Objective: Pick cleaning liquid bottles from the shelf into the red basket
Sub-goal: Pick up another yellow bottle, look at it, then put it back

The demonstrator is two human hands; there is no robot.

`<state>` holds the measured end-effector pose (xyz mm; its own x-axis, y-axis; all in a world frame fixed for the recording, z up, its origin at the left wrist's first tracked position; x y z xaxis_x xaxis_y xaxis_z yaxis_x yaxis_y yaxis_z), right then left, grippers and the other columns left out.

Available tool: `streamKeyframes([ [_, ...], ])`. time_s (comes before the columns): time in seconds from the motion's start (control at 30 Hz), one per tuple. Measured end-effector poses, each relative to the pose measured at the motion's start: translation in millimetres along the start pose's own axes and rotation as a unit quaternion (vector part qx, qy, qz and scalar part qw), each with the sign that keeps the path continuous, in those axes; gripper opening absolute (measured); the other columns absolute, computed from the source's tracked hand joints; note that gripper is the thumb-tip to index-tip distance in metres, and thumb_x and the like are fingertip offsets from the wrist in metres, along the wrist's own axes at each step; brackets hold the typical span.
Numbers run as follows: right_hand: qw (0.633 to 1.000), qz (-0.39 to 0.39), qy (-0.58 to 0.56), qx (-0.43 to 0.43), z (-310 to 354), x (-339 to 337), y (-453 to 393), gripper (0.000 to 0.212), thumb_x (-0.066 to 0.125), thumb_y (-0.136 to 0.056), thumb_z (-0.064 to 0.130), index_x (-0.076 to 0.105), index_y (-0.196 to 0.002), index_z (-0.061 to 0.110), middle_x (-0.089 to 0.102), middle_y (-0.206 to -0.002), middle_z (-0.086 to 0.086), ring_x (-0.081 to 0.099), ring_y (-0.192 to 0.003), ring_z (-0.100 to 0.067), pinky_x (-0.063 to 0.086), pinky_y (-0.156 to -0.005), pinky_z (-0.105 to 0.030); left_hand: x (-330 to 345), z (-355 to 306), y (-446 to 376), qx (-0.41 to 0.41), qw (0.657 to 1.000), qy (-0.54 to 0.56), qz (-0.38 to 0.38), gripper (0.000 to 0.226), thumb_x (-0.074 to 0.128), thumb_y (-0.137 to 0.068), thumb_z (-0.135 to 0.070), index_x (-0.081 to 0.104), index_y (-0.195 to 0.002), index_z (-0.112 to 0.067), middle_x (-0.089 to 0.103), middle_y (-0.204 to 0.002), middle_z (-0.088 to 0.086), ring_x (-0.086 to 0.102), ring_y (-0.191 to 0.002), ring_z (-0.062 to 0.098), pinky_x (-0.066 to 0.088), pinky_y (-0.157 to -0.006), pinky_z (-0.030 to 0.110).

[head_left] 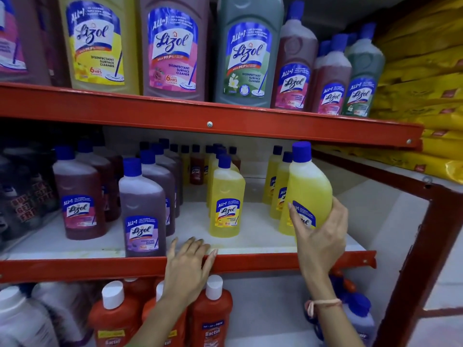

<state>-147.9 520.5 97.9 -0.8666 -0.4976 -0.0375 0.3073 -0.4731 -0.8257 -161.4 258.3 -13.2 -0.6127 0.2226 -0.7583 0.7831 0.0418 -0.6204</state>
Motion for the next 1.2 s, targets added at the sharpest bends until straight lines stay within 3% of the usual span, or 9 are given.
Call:
streamKeyframes([
  [0.13, 1.000, 0.004, -0.029, -0.001, 13, -13, 7, 0.068, 0.082, -0.069, 0.041, 0.051, -0.118, 0.004, 0.060, -0.100, -0.016, 0.062, -0.085, -0.033, 0.051, -0.064, -0.038, 0, 0, 0, -0.002, 1.000, 0.003, -0.001, 0.070, 0.010, -0.096, -0.057, 0.072, -0.094, -0.024, 0.073, -0.105, -0.003, 0.061, -0.112, 0.018, 0.018, -0.109, 0.051],
  [0.23, 0.981, 0.079, -0.171, 0.055, 8, -11, 5, 0.066, 0.086, -0.064, 0.041, 0.049, -0.114, 0.018, 0.066, -0.101, -0.009, 0.066, -0.087, -0.029, 0.057, -0.070, -0.047, 0, 0, 0, -0.005, 1.000, 0.003, 0.002, 0.070, 0.009, -0.096, -0.058, 0.072, -0.091, -0.026, 0.073, -0.104, -0.004, 0.061, -0.112, 0.018, 0.012, -0.109, 0.054],
  [0.37, 0.861, 0.239, -0.419, 0.160, 12, -3, 2, 0.055, 0.087, -0.062, 0.016, 0.056, -0.105, 0.032, 0.075, -0.086, 0.006, 0.073, -0.075, -0.017, 0.061, -0.055, -0.034, -2, 0, 0, 0.001, 1.000, 0.007, 0.002, 0.071, 0.008, -0.095, -0.058, 0.072, -0.092, -0.026, 0.074, -0.103, -0.004, 0.062, -0.112, 0.018, 0.012, -0.109, 0.053],
  [0.57, 0.689, 0.381, -0.570, 0.235, 9, 20, 7, 0.100, 0.094, -0.040, 0.047, 0.053, -0.120, 0.004, 0.076, -0.092, -0.004, 0.072, -0.082, -0.021, 0.060, -0.067, -0.033, -3, 1, 1, 0.014, 1.000, 0.011, 0.002, 0.071, 0.007, -0.096, -0.058, 0.072, -0.092, -0.028, 0.074, -0.104, -0.005, 0.061, -0.113, 0.018, 0.011, -0.109, 0.051],
  [0.67, 0.603, 0.434, -0.627, 0.235, 16, 24, 12, 0.081, 0.092, -0.046, 0.047, 0.061, -0.111, 0.009, 0.075, -0.090, -0.001, 0.072, -0.081, -0.017, 0.060, -0.071, -0.033, -2, 1, 0, 0.016, 1.000, 0.008, 0.003, 0.072, 0.006, -0.095, -0.059, 0.072, -0.093, -0.029, 0.073, -0.105, -0.006, 0.060, -0.114, 0.018, 0.011, -0.109, 0.051],
  [0.77, 0.505, 0.485, -0.684, 0.206, 33, 22, 18, 0.054, 0.080, -0.070, 0.041, 0.062, -0.115, 0.017, 0.069, -0.101, 0.001, 0.067, -0.091, -0.015, 0.056, -0.082, -0.032, -1, 1, 0, 0.018, 1.000, 0.008, 0.003, 0.071, 0.007, -0.095, -0.058, 0.072, -0.093, -0.029, 0.073, -0.105, -0.006, 0.060, -0.114, 0.018, 0.010, -0.110, 0.050],
  [0.87, 0.434, 0.508, -0.711, 0.220, 42, 21, 16, 0.057, 0.077, -0.077, 0.031, 0.050, -0.125, 0.014, 0.061, -0.106, -0.006, 0.061, -0.093, -0.021, 0.053, -0.084, -0.035, -1, 1, -1, 0.019, 1.000, 0.006, 0.002, 0.071, 0.007, -0.095, -0.058, 0.072, -0.094, -0.029, 0.073, -0.106, -0.006, 0.060, -0.115, 0.017, 0.009, -0.110, 0.050],
  [1.07, 0.430, 0.532, -0.692, 0.233, 32, 24, 13, 0.059, 0.078, -0.077, 0.030, 0.049, -0.127, 0.014, 0.061, -0.106, -0.007, 0.062, -0.093, -0.022, 0.054, -0.084, -0.036, 1, 1, -1, 0.020, 1.000, 0.008, 0.003, 0.069, 0.009, -0.095, -0.057, 0.071, -0.093, -0.029, 0.073, -0.105, -0.006, 0.060, -0.115, 0.018, 0.012, -0.110, 0.051],
  [1.2, 0.512, 0.519, -0.647, 0.222, 18, 26, 7, 0.052, 0.078, -0.074, 0.039, 0.060, -0.117, 0.018, 0.067, -0.103, 0.001, 0.065, -0.092, -0.015, 0.056, -0.083, -0.031, 2, 1, -1, 0.020, 1.000, 0.009, 0.004, 0.068, 0.010, -0.096, -0.057, 0.071, -0.093, -0.029, 0.073, -0.106, -0.006, 0.059, -0.117, 0.018, 0.011, -0.111, 0.051],
])
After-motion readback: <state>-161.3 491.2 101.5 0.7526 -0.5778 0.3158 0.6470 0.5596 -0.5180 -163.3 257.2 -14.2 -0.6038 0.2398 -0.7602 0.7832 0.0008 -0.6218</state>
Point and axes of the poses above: each hand's wrist, its own y-axis away from the middle knuckle, its own x-axis out of the palm, z = x × y, the point moved 5 cm from there along -y, towards the middle knuckle
